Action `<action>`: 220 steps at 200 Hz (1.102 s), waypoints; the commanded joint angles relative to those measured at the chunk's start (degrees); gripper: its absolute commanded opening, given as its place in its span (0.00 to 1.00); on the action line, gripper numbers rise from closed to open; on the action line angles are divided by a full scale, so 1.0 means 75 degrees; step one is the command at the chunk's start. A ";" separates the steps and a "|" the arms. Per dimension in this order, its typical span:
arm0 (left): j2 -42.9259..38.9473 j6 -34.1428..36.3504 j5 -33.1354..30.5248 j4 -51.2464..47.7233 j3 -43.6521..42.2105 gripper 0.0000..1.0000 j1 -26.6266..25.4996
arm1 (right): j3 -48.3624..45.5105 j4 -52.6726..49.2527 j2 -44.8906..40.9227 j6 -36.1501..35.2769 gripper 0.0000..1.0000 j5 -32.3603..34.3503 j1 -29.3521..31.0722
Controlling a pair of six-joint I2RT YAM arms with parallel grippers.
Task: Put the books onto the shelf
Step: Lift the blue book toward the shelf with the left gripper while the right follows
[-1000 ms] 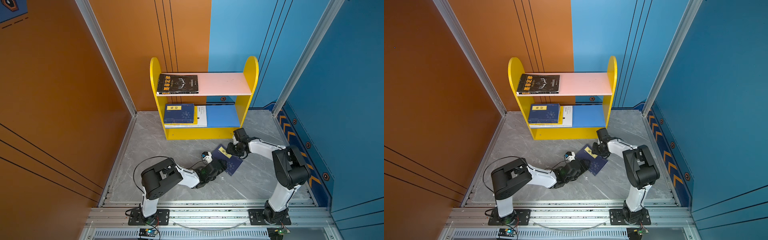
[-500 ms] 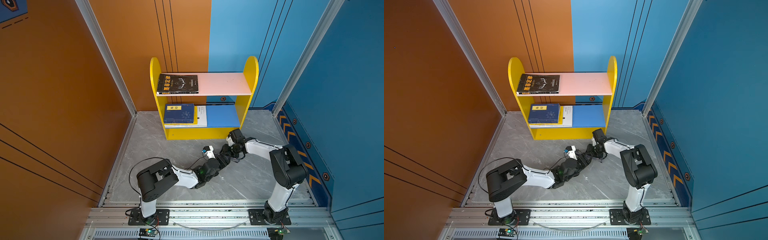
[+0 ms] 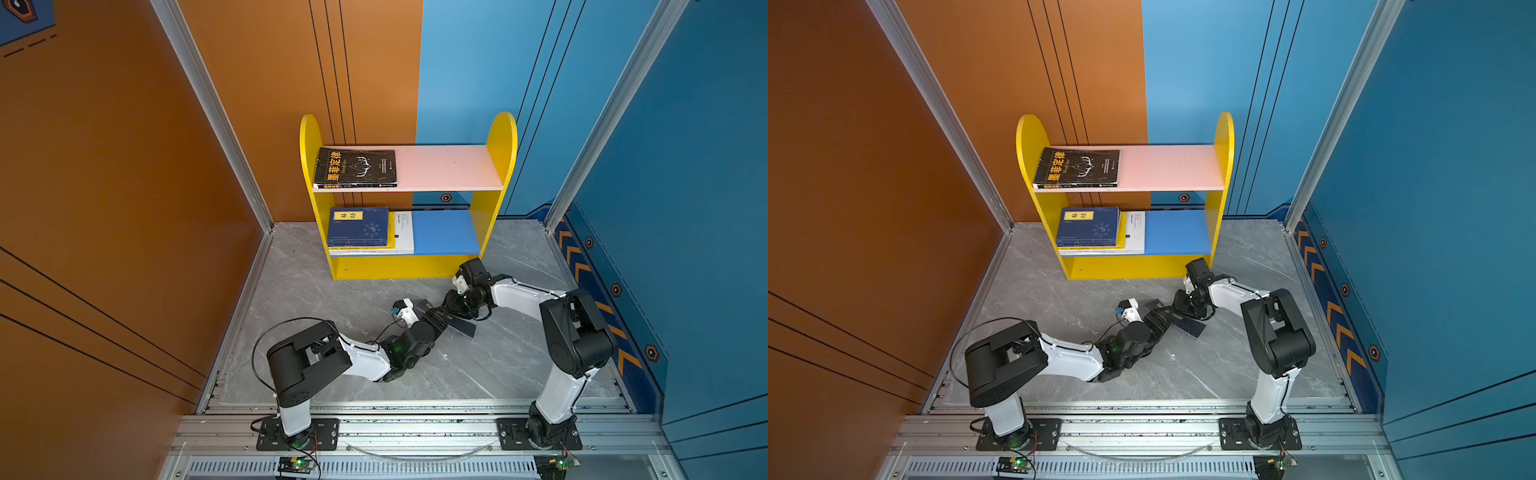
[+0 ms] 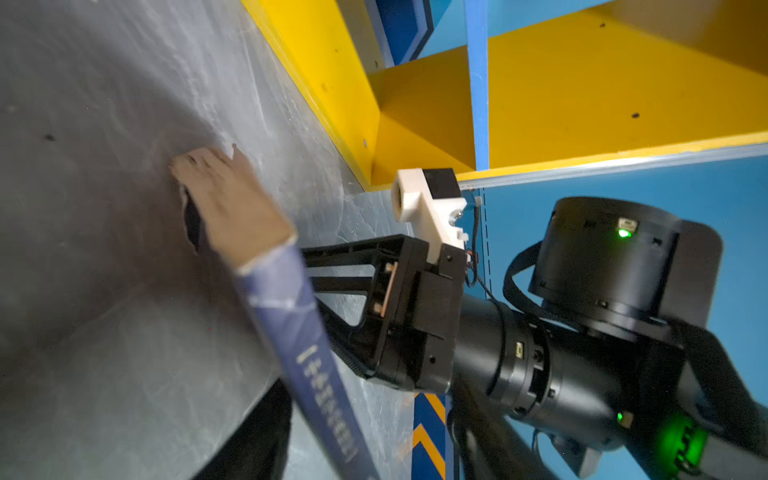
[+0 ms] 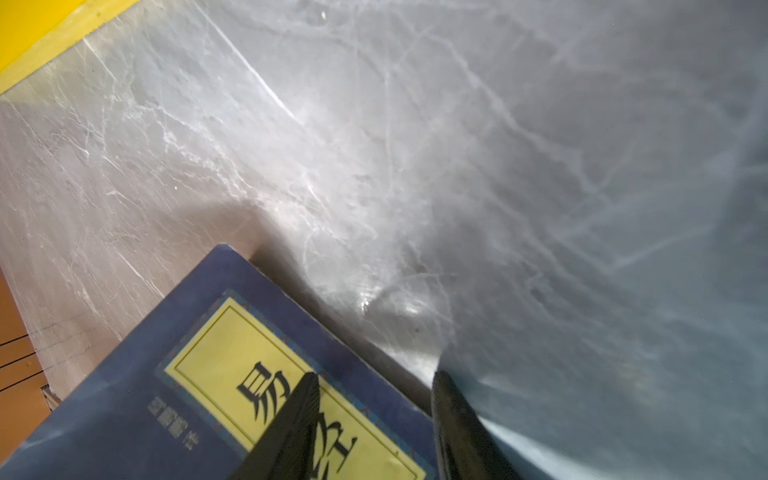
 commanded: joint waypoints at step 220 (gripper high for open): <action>-0.4239 0.3406 0.3212 -0.6033 0.2832 0.00 0.2511 | -0.0833 0.2278 -0.5208 0.5054 0.96 -0.1055 -0.1900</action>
